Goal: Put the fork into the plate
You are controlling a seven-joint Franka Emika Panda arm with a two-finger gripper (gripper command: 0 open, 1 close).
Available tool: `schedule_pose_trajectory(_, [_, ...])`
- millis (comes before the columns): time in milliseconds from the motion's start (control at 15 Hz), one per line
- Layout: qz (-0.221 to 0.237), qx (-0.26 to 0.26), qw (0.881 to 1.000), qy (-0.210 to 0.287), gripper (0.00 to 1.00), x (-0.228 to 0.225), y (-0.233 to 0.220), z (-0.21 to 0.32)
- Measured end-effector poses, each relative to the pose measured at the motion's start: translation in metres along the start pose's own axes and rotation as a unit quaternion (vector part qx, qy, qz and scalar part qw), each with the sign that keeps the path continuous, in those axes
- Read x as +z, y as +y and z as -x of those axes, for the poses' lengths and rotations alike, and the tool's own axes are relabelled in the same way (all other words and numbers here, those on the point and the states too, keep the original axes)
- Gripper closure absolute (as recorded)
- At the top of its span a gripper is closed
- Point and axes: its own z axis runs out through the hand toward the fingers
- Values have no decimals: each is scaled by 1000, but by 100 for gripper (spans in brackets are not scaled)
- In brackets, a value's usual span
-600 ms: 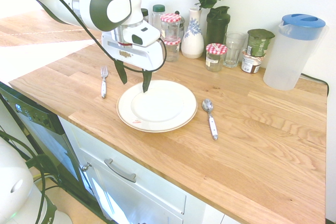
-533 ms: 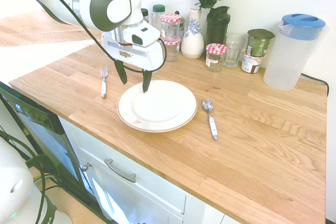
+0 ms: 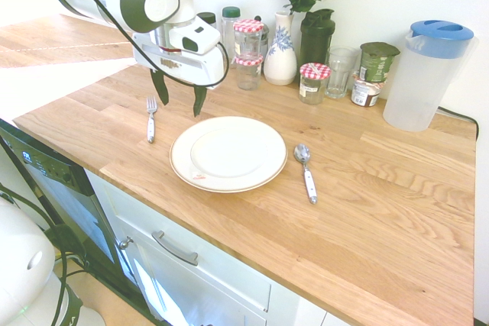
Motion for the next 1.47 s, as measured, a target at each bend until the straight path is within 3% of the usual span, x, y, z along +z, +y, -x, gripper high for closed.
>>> schedule_pose_trajectory(400, [2,-114,993,-32,0,12,-25,55])
schedule_pose_trajectory(867, [7,-190,981,-21,0,47,-19,88])
schedule_pose_trajectory(933, [6,-198,980,-14,100,50,-20,93])
schedule_pose_trajectory(1467, [11,-206,978,21,100,68,-13,77])
